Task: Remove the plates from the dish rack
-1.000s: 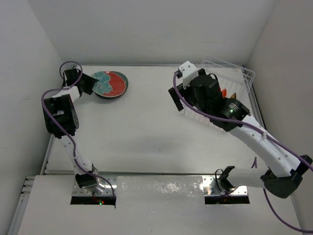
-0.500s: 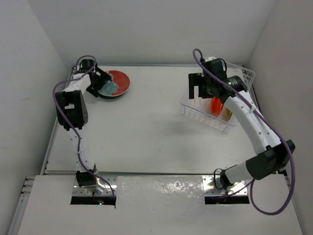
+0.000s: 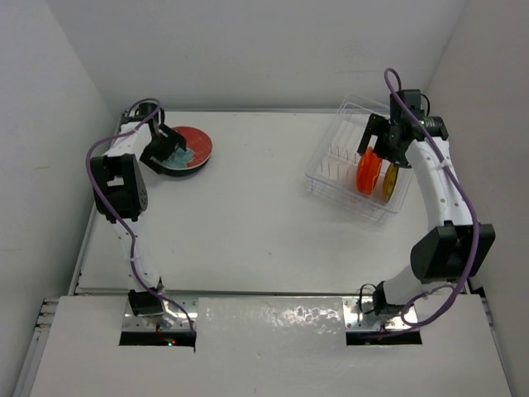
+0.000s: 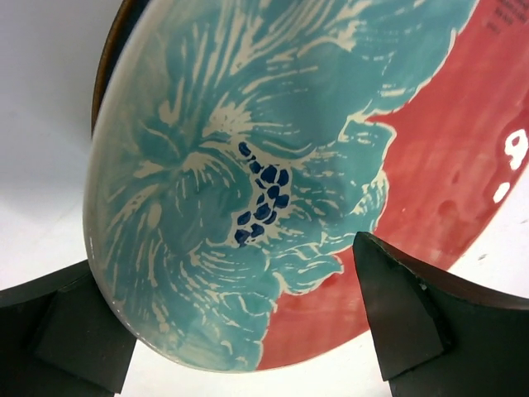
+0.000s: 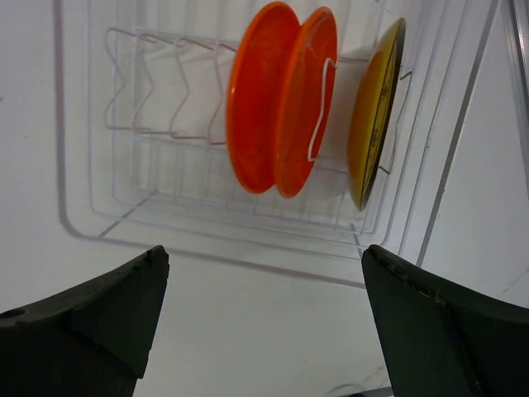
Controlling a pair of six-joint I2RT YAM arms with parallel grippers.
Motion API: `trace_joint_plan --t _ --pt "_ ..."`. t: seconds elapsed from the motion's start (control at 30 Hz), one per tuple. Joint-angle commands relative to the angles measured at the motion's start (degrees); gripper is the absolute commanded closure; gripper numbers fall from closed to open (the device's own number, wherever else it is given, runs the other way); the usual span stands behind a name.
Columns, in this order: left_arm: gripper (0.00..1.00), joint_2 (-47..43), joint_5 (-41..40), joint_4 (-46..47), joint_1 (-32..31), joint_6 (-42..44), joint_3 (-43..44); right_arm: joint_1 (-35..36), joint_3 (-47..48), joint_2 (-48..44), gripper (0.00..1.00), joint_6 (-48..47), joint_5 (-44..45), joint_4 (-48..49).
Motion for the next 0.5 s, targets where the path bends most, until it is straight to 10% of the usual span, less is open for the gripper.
trace_joint_plan --t 0.0,0.47 --pt "0.0 -2.64 -1.24 -7.17 0.89 2.65 1.41 -1.51 3.32 3.76 0.05 0.93 1.42 0.27" --pt "0.0 -0.96 -7.3 -16.4 1.68 6.52 7.4 -7.49 2.27 8.86 0.13 2.16 7.23 4.05"
